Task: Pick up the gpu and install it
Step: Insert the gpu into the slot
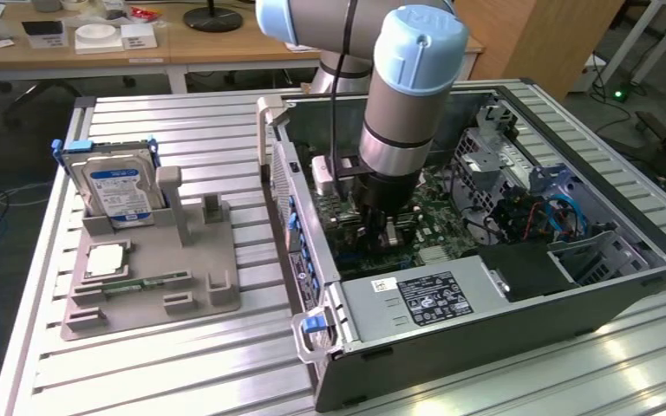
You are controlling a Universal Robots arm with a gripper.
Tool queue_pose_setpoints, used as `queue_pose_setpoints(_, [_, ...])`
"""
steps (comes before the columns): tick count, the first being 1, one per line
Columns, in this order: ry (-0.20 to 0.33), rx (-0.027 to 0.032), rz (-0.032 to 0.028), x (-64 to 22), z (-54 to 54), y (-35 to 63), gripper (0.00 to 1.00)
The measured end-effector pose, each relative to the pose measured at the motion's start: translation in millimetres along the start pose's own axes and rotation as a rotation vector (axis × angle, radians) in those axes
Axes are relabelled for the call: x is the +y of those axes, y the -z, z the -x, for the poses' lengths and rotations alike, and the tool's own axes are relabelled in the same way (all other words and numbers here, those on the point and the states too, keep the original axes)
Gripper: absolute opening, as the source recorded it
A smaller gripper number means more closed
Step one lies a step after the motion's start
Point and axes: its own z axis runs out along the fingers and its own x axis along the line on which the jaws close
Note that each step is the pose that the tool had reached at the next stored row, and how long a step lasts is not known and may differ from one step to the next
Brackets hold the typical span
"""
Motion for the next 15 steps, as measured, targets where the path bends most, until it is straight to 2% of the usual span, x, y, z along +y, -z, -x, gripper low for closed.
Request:
queue_pose_setpoints(1, [0.000, 0.0014, 0.0001, 0.0, -0.1, 0.3, 0.29])
queue_pose_setpoints(2, [0.000, 0.0023, 0.0003, 0.0, -0.2, 0.7, 0.35])
queue_pose_setpoints(5, [0.001, 0.0027, -0.0005, -0.2, -0.2, 4.4, 0.35])
queue_pose_setpoints(15, [0.001, 0.0022, -0.0096, -1.4, 1.5, 43.0, 0.35])
